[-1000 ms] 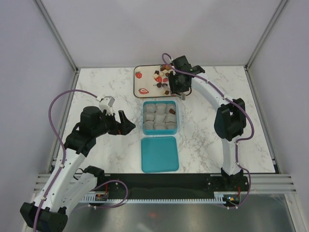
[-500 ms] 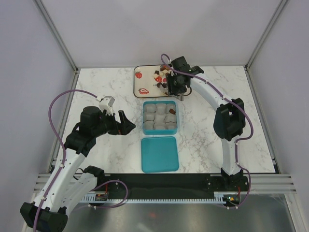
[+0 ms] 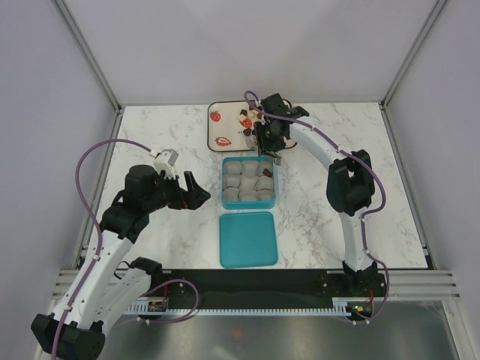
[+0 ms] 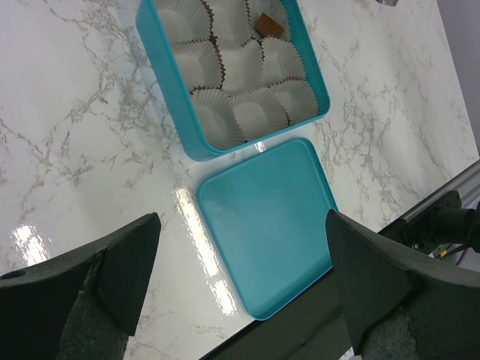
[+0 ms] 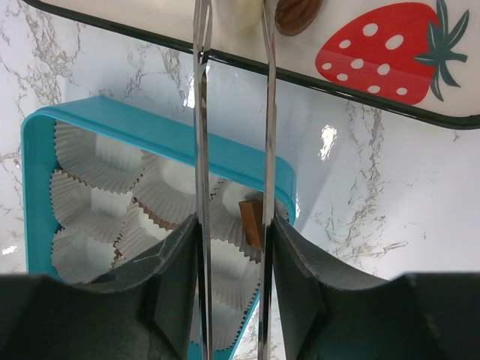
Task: Pack the chocolate
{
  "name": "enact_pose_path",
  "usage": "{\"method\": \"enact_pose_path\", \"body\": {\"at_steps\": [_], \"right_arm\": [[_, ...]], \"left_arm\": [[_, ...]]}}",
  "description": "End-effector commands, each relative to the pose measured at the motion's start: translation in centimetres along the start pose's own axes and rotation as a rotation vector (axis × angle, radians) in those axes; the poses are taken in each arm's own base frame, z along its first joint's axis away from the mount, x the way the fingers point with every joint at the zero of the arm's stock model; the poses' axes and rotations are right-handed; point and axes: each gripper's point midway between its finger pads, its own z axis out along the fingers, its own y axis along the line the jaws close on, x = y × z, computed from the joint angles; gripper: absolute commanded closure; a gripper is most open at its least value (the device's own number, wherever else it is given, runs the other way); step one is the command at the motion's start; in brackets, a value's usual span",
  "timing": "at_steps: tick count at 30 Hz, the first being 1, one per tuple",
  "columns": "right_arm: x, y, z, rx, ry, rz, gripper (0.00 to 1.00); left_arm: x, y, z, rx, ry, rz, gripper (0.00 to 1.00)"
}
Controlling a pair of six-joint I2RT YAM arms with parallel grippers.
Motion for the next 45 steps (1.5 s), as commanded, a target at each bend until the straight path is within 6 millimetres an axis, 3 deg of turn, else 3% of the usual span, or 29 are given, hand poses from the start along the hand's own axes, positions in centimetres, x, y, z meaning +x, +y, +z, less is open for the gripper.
{"method": "enact_pose_path", "body": {"at_steps": [1, 6, 11, 14, 17, 18, 23, 24, 25, 29, 33, 39, 45], "right_arm": [[-1.6, 0.8, -0.6, -0.023, -0.041, 0.005, 0.55], [-2.3, 0.8, -1.2, -0.013, -0.066, 0.003, 0.69], [-3.9, 1.2, -3.2, -0.016, -0.123, 0.002, 0.73], [-5.1, 1.7, -5.7, -0.037, -0.178, 0.002, 0.75], [-4.7, 2.1, -7.1, -0.056, -0.186, 0.002, 0.77], [-4.7, 2.3, -8.3, -0.064, -0.202, -0.002, 0.77], [-0.5, 2.3, -9.4, -0.063, -0.143, -0.021, 0.77], [-0.2, 2.5, -10.6, -0.07, -0.158, -0.027, 0.77], [1.2, 2.4, -10.2, -0.065, -0.131, -0.029, 0.77], [3.6, 3.5, -11.8, -0.084, -0.123, -0.06, 0.77], [5.9, 4.3, -11.5, -0.079, -0.091, -0.085, 0.76], [7.5, 3.6, -10.1, -0.01, -0.059, -0.099, 0.75], [7.7, 4.1, -9.3, -0.015, -0.052, -0.1, 0.71]], "left_arm": [[-0.4, 0.0, -0.1, 0.0, -0.019, 0.037, 0.01], [-0.3, 0.1, -0.1, -0.003, -0.014, 0.037, 0.01], [-0.3, 0.0, -0.1, -0.002, -0.017, 0.036, 0.01], [-0.3, 0.0, -0.2, -0.002, -0.017, 0.035, 0.01], [-0.4, 0.0, -0.2, -0.002, -0.021, 0.035, 0.01], [-0.4, 0.0, -0.2, -0.001, -0.023, 0.036, 0.01], [-0.4, -0.1, -0.3, 0.003, -0.022, 0.037, 0.01], [-0.4, -0.1, -0.3, 0.002, -0.023, 0.037, 0.01], [-0.4, -0.1, -0.3, 0.002, -0.023, 0.036, 0.01], [-0.4, 0.0, -0.2, 0.001, -0.022, 0.035, 0.01], [-0.4, 0.0, -0.2, 0.001, -0.022, 0.034, 0.01], [-0.4, -0.1, -0.2, 0.004, -0.02, 0.033, 0.01], [-0.3, -0.1, -0.1, 0.004, -0.015, 0.033, 0.01]]}}
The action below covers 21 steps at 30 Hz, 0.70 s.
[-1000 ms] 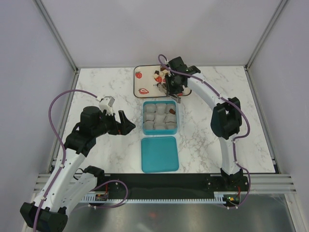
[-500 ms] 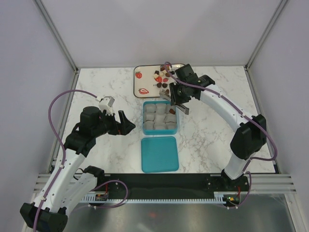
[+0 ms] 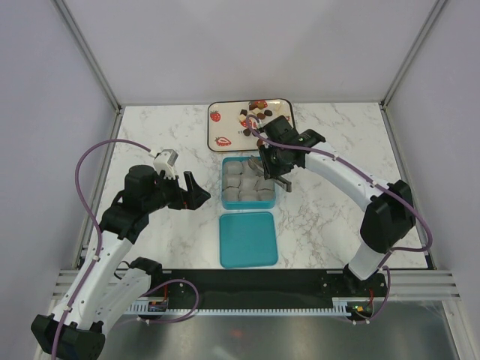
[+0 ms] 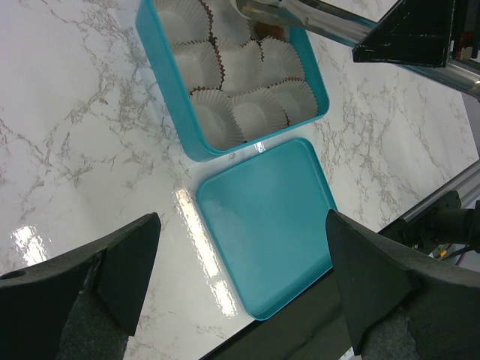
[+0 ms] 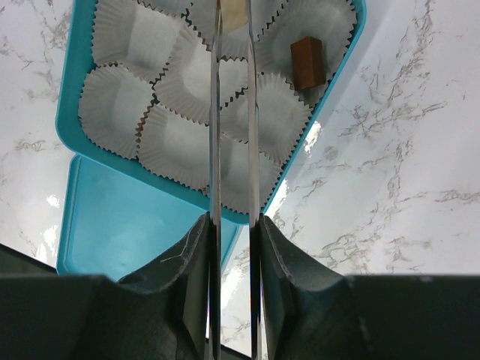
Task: Pack the chocolate
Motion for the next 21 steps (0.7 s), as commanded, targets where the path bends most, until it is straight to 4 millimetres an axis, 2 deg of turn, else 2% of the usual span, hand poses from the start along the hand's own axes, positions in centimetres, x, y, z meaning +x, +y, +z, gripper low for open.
{"method": "enact_pose_path", "body": {"at_steps": [1, 14, 21], "right_arm": [[-1.2, 0.3, 0.1, 0.01, -0.048, 0.01, 0.7], [-1.3, 0.7, 0.5, 0.015, -0.048, 0.006, 0.56], [-2.1, 0.9, 0.0, 0.014, -0.071, 0.01, 0.54]], "left_arm": [[-0.3, 0.0, 0.0, 0.003, -0.013, 0.033, 0.01], [-0.3, -0.1, -0.2, 0.004, -0.017, 0.036, 0.01], [-0.3, -0.1, -0.2, 0.004, -0.017, 0.034, 0.01]]}}
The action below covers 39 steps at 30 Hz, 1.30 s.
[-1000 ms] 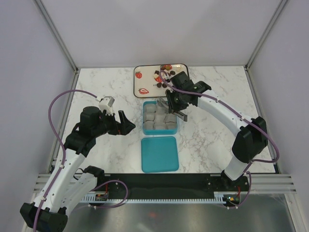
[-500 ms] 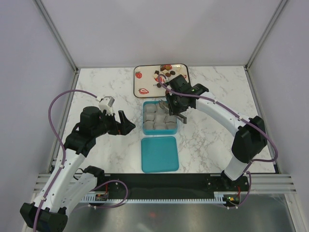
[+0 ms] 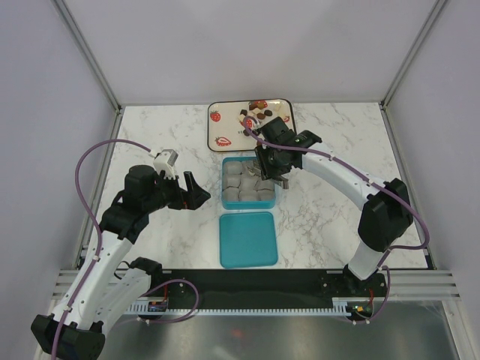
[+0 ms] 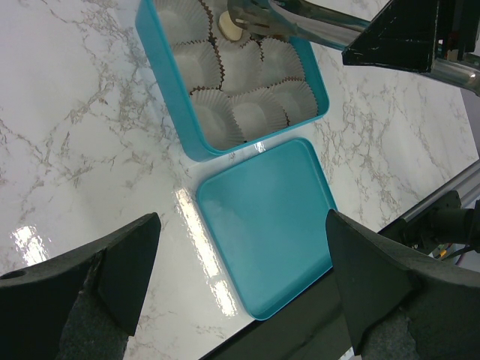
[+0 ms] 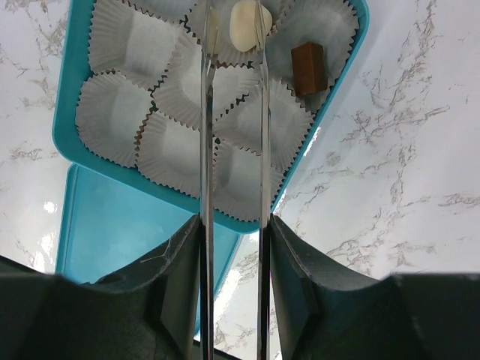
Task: Pack the chocolate
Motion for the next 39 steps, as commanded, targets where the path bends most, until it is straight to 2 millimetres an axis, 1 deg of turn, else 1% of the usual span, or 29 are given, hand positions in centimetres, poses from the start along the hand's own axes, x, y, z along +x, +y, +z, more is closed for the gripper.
{"method": "enact_pose_path", "body": {"at_steps": [1, 4, 5, 7, 8, 10, 11, 12, 13, 14, 15, 16, 17, 18, 19, 20, 21, 22, 24, 25, 27, 28, 34, 39], "right_arm": [[-2.2, 0.6, -1.0, -0.004, -0.073, 0.006, 0.54], [-3.2, 1.0, -2.1, -0.018, -0.097, 0.003, 0.56], [-4.0, 1.3, -2.9, -0.032, -0.12, 0.0, 0.56], [-4.8, 1.6, -4.2, -0.042, -0.148, -0.006, 0.56], [-5.9, 1.6, -5.1, -0.041, -0.181, -0.006, 0.56], [-6.9, 1.0, -5.7, -0.017, -0.209, -0.015, 0.56], [-7.9, 0.7, -6.2, -0.007, -0.235, -0.009, 0.56], [-9.1, -0.8, -5.8, 0.029, -0.238, 0.005, 0.56], [-9.1, -0.8, -5.8, 0.03, -0.238, 0.002, 0.56], [-9.4, -1.9, -4.9, 0.052, -0.225, 0.016, 0.55], [-10.1, -2.3, -4.7, 0.062, -0.235, 0.021, 0.55], [-10.2, -2.8, -3.6, 0.077, -0.216, 0.025, 0.56], [-10.6, -3.5, -3.2, 0.086, -0.215, 0.038, 0.55], [-11.2, -3.8, -3.1, 0.086, -0.224, 0.046, 0.54], [-11.2, -4.1, -1.9, 0.091, -0.203, 0.053, 0.53], [-11.5, -4.5, -1.5, 0.096, -0.201, 0.066, 0.51], [-11.9, -4.6, -1.3, 0.094, -0.207, 0.072, 0.5], [-11.8, -5.0, -0.2, 0.1, -0.185, 0.082, 0.5], [-11.9, -5.1, 0.7, 0.102, -0.175, 0.09, 0.49], [-11.7, -5.4, 1.5, 0.106, -0.157, 0.094, 0.49], [-11.5, -5.4, 2.3, 0.104, -0.146, 0.096, 0.48], [-11.2, -5.6, 3.0, 0.108, -0.129, 0.096, 0.47], [-10.1, -6.6, 5.1, 0.152, -0.08, 0.098, 0.44], [-9.5, -6.7, 6.5, 0.152, -0.052, 0.1, 0.44]], "left_arm": [[-0.3, 0.0, -0.1, 0.002, -0.017, 0.033, 0.01], [-0.3, -0.1, -0.2, 0.004, -0.019, 0.035, 0.01], [-0.4, -0.1, -0.2, 0.003, -0.02, 0.034, 0.01], [-0.3, 0.0, -0.1, 0.0, -0.016, 0.033, 0.01], [-0.4, 0.0, -0.1, 0.0, -0.019, 0.034, 0.01], [-0.4, 0.0, -0.1, 0.0, -0.019, 0.034, 0.01], [-0.4, 0.0, -0.1, 0.0, -0.019, 0.034, 0.01], [-0.4, -0.1, -0.1, 0.002, -0.018, 0.033, 0.01], [-0.4, 0.0, -0.1, 0.001, -0.019, 0.032, 0.01], [-0.4, -0.1, -0.2, 0.003, -0.02, 0.033, 0.01], [-0.4, 0.0, -0.2, 0.002, -0.02, 0.033, 0.01], [-0.4, -0.1, -0.2, 0.002, -0.018, 0.034, 0.01], [-0.4, 0.0, -0.2, 0.0, -0.019, 0.032, 0.01], [-0.4, 0.0, -0.2, 0.001, -0.019, 0.032, 0.01], [-0.3, 0.0, -0.1, 0.0, -0.016, 0.031, 0.01], [-0.3, 0.0, -0.1, 0.0, -0.017, 0.032, 0.01], [-0.3, 0.0, -0.1, 0.0, -0.015, 0.032, 0.01], [-0.3, 0.0, -0.1, -0.001, -0.017, 0.033, 0.01], [-0.3, 0.0, -0.1, 0.001, -0.014, 0.033, 0.01], [-0.4, 0.0, -0.1, -0.001, -0.018, 0.033, 0.01], [-0.3, 0.1, 0.0, -0.002, -0.015, 0.032, 0.01], [-0.3, 0.1, -0.1, -0.001, -0.013, 0.032, 0.01], [-0.2, 0.0, 0.0, 0.003, -0.01, 0.033, 0.01], [-0.2, 0.0, 0.0, 0.003, -0.01, 0.035, 0.01]]}}
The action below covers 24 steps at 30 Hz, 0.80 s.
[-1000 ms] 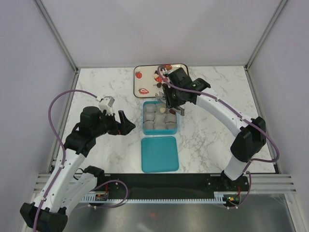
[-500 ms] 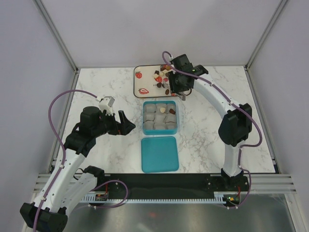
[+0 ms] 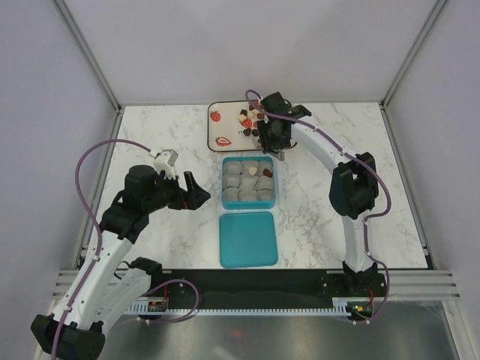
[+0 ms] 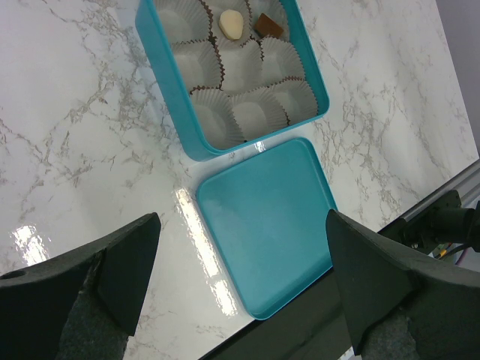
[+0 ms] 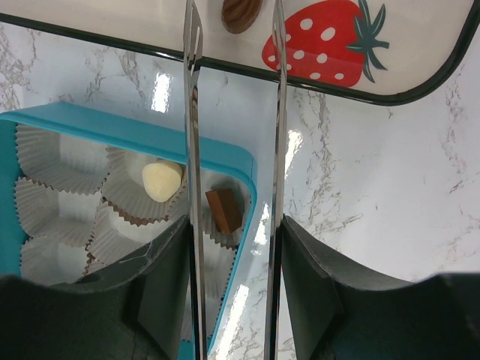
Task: Pack the chocolate
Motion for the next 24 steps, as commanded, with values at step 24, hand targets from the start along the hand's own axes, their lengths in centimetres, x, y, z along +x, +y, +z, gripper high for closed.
{"method": "enact_pose_path", "body": {"at_steps": [24], "right_arm": [[-2.0, -0.7, 0.3, -0.01, -0.028, 0.017, 0.65]], "left_arm": [[-0.2, 0.0, 0.0, 0.002, -0.009, 0.033, 0.01]]}}
